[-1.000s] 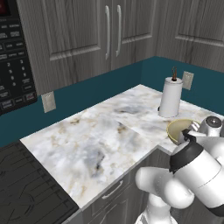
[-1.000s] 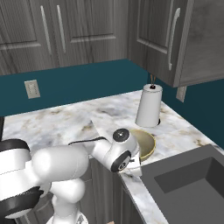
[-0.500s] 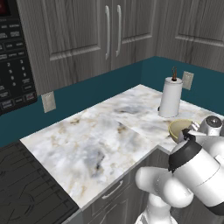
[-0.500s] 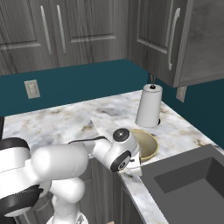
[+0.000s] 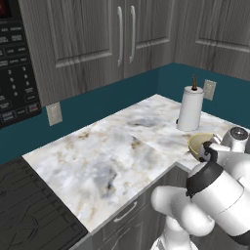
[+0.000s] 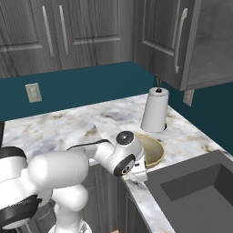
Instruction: Pick the cup and bowl from the counter and place them on the counter next to the sink.
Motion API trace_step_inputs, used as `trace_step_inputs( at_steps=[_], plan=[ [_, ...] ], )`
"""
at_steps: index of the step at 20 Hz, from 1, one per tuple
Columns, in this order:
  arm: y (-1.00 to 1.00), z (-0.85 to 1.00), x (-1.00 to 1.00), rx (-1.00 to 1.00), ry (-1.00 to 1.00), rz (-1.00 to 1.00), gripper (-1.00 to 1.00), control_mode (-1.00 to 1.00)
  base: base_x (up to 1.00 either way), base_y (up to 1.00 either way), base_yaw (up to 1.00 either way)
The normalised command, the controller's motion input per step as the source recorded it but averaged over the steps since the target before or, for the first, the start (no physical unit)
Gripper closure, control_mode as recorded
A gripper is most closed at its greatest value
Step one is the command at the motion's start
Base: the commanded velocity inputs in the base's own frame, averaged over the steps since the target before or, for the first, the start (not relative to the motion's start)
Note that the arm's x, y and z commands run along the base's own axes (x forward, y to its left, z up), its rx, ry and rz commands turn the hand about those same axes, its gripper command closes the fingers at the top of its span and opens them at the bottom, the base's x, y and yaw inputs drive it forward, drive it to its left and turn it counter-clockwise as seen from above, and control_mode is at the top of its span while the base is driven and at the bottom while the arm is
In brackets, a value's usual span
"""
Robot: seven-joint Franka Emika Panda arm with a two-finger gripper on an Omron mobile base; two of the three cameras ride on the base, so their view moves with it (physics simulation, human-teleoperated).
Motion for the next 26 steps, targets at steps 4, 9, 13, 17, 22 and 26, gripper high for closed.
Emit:
trace_step_inputs(
  at_steps=[4,9,13,17,22,26],
  plan=[
    [0.07,0.71,-0.35,0.00,0.00,0.09,-1.00,-1.00,0.00,0.00,0.00],
    [0.07,0.56,-0.26,0.00,0.00,0.06,-1.00,-1.00,0.00,0.00,0.00],
    [0.26,0.30,-0.06,0.00,0.04,0.11,-1.00,-1.00,0.00,0.00,0.00],
    [0.38,0.16,0.00,0.01,0.12,0.20,-1.00,-1.00,0.00,0.00,0.00],
    [0.36,0.23,0.00,0.02,0.20,0.35,-1.00,-1.00,0.00,0.00,0.00],
    [0.37,0.35,0.01,0.02,0.19,0.39,-1.00,-1.00,0.00,0.00,0.00]
  ],
)
